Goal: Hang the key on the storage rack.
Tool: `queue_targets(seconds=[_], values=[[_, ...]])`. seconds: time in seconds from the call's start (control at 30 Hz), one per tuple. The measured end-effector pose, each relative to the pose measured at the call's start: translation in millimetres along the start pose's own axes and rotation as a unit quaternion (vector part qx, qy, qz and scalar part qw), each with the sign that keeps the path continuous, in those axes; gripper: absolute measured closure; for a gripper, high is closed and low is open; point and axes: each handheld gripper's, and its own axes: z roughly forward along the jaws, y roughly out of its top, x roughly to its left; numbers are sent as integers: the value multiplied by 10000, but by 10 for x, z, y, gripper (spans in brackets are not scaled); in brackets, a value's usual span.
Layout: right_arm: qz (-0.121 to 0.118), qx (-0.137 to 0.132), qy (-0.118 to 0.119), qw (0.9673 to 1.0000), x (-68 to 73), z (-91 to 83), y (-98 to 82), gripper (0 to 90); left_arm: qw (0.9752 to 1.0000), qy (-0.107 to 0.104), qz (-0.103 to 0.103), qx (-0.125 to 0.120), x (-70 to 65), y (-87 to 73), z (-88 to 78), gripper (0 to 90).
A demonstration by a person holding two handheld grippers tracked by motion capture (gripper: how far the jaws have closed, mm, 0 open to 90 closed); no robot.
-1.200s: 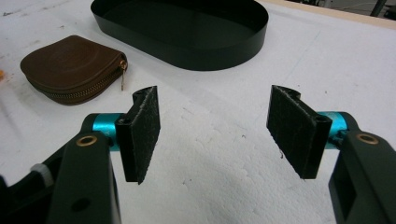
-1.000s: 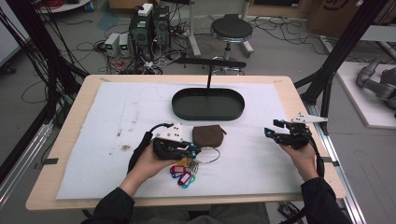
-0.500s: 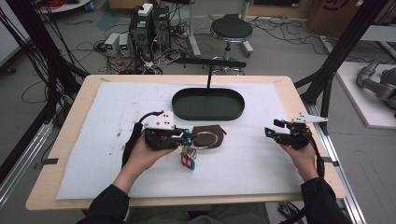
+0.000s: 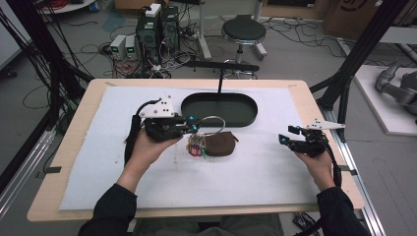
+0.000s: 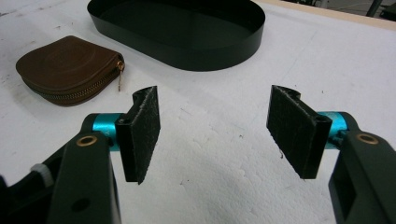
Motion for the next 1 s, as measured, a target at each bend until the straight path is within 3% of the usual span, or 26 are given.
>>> queue_targets(seconds=[0.43, 0.73, 1.0], values=[[9, -6, -5, 10000, -7, 6, -2, 356, 9991, 335, -165, -203, 366, 157, -37, 867], [4, -15, -8, 10000, -6, 5, -1, 356, 9977, 588, -252, -211, 607, 244, 0, 867], [10, -13, 7, 10000, -11, 5, -2, 356, 9954, 866, -381, -127, 867, 231, 86, 867]])
